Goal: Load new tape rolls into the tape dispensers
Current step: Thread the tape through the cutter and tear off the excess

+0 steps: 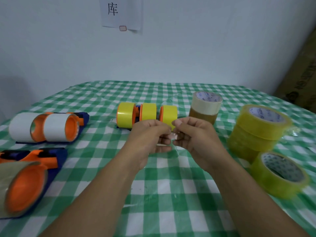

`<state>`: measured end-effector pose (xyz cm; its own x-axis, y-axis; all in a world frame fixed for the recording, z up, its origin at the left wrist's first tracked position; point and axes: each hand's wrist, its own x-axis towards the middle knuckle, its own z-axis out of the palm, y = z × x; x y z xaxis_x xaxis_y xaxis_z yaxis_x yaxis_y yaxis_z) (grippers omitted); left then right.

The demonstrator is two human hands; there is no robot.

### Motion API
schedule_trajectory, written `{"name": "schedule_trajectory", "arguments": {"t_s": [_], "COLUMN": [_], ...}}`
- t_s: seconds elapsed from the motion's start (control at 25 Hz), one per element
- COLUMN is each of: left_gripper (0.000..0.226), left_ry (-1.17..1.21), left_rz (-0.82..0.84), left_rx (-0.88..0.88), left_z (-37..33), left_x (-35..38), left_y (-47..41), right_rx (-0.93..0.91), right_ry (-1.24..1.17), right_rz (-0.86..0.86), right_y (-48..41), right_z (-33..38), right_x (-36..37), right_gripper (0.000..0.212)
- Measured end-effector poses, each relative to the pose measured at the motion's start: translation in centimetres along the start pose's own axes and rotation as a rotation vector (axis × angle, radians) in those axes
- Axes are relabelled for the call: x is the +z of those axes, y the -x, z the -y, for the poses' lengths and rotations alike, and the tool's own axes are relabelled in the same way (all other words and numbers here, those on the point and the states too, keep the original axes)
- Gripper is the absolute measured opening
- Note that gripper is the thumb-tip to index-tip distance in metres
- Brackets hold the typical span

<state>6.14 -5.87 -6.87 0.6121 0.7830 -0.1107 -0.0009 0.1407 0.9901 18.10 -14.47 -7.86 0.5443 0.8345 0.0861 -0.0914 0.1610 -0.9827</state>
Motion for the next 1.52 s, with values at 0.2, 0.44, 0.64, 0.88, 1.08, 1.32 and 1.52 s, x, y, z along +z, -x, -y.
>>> {"name": "schedule_trajectory", "arguments": {"t_s": [0.2,0.44,0.64,0.88,1.08,1.32,1.52], "left_gripper": [0.007,0.008,0.011,0.012,0.011,0.015,0.014], "left_ry": [-0.022,0.174,0.2,0.165,0.165,0.167,0.18], "left_rz": [-0.01,0.001,0.027,0.056,-0.045,-0.041,-0.039], "left_rx": [0.058,-0.008,0.004,0.017,-0.017,-0.089,-0.085], "left_z": [1.3,1.7,1.9,2.1,2.4,2.5,2.5], "left_x": [-0.4,-1.5,-1.7,-1.3,-1.2,-1.7,-1.6], "left_y": [0.1,-0.3,-0.2,0.2,0.1,0.0,0.0], "right_rx": [0.076,0.037,-0.06,-0.269,-0.583,-0.646,-0.54], "right_ry": [-0.069,-0.15,0.033,0.41,0.882,0.949,0.795], "right_rz": [0.008,0.097,-0.014,-0.084,-0.05,-0.041,-0.025], "right_y": [0.0,0.1,0.3,0.2,0.1,0.1,0.1], "right_z": [-0.8,-0.9,-1.3,-2.0,-3.6,-3.8,-3.3], "right_x": [0.0,-0.3,0.1,0.1,-0.1,0.3,0.3], "right_gripper": [0.008,0.008,0.009,0.014,0.021,0.019,0.009]}}
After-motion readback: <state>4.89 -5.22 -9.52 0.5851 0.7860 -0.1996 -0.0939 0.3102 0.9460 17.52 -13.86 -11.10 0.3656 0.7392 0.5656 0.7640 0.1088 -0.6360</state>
